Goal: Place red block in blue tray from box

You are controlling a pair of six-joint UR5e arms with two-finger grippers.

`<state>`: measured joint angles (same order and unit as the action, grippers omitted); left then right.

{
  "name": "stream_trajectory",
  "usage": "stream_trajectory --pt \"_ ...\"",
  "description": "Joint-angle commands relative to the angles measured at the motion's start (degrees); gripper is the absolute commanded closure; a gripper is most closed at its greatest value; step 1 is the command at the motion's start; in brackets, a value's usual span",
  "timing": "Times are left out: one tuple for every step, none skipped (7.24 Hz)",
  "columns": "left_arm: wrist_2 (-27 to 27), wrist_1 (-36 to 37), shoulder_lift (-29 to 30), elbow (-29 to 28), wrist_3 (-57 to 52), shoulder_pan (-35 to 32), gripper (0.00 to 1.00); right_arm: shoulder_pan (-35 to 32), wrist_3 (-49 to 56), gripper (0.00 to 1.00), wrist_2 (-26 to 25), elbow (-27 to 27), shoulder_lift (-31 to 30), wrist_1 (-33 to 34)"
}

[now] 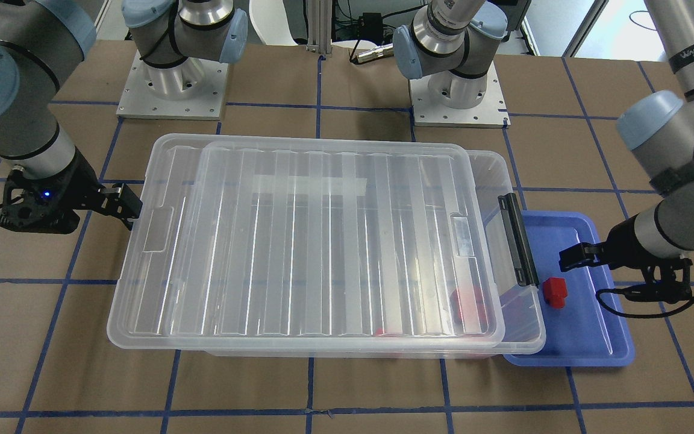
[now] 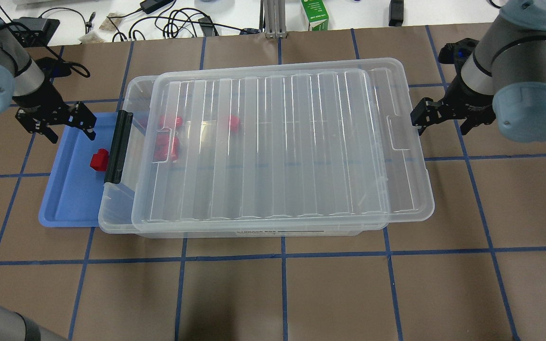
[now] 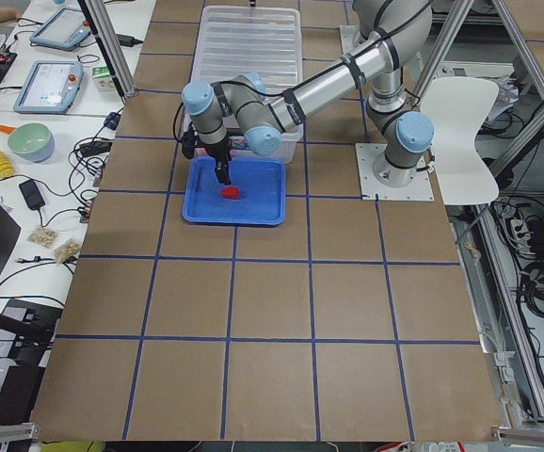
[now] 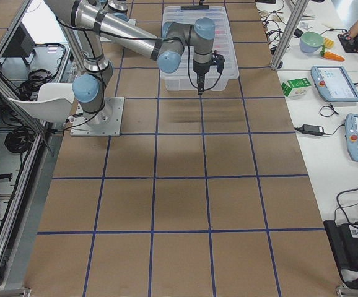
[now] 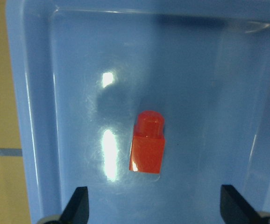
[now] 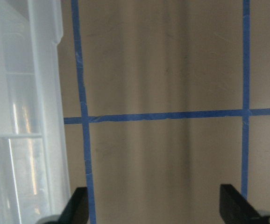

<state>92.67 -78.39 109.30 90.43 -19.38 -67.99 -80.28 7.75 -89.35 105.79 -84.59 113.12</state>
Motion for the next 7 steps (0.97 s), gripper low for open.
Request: stream_trajectory --pt "-1.0 -6.77 -6.61 -2.98 0.92 -2.83 0.0 -3.82 -2.56 0.0 -0.21 -0.06 0.47 1.48" --pt "-1.09 -8.26 -9.6 -2.89 4.32 -5.98 0.0 -3.92 -3.79 0.0 0.05 0.03 0.56 1.23" --pt "-1.44 -8.97 -12.59 -2.72 6.96 -9.75 0.0 -4.18 -4.06 0.0 -0.03 -0.32 0.56 1.31" --pt "-1.53 -9.23 -14.19 -2.54 10.47 -13.79 0.0 -4.18 -3.63 0.0 -0.03 -0.76 0.65 1.31" --pt "-1.79 -10.19 -15.25 -2.54 13.2 -17.84 0.0 -4.1 -3.1 0.0 -0.56 -2.59 0.56 1.23" --pt "-2.23 -11.51 -16.65 -2.45 13.58 -20.4 0.0 -4.1 -3.1 0.0 -0.65 -5.39 -0.31 -0.34" --pt "-2.32 -13.44 -17.97 -2.1 13.84 -21.73 0.0 -4.1 -3.27 0.0 -0.39 -8.12 -2.58 -5.84"
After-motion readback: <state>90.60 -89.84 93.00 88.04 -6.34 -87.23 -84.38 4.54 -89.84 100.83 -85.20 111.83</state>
